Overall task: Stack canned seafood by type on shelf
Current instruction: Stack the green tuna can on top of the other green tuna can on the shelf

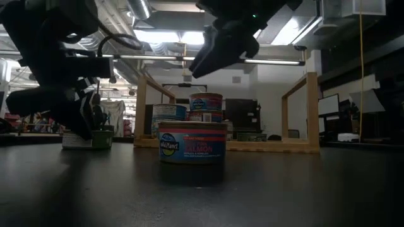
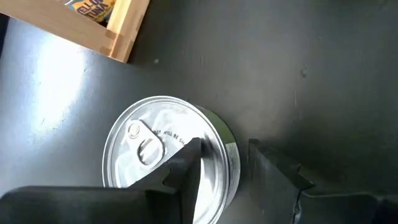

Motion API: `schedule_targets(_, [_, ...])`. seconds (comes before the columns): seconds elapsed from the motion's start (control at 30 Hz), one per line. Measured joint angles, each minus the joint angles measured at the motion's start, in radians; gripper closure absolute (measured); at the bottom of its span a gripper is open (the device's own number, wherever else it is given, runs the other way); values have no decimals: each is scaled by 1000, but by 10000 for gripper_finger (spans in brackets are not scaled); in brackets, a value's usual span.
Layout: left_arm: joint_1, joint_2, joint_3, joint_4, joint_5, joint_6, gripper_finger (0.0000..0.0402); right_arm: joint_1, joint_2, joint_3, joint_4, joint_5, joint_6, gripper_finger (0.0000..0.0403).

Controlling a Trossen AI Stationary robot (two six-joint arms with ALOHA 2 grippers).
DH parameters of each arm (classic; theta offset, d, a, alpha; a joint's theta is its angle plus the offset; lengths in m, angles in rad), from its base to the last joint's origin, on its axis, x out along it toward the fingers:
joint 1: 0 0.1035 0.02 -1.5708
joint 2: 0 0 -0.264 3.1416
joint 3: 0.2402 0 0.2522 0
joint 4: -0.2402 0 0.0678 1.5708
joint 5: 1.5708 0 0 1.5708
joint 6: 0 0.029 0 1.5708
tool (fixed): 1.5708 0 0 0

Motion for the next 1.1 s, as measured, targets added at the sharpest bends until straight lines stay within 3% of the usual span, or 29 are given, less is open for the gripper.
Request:
schedule_targets(0.23, [0,-1,-19,8,-13,16,286,0,73,0,113,-7,0,111])
schedule_targets(0.5, [0,-1,-20,1,-23,129,350,0,201,0,281,-5,-7,111])
schedule_targets(0.7, [0,-2,-19,4,-32,126,394,0,286,0,386,4,-110,111])
schedule_targets(1.1, [0,2,4,106,8,110,401,0,325,1,457,12,-159,111])
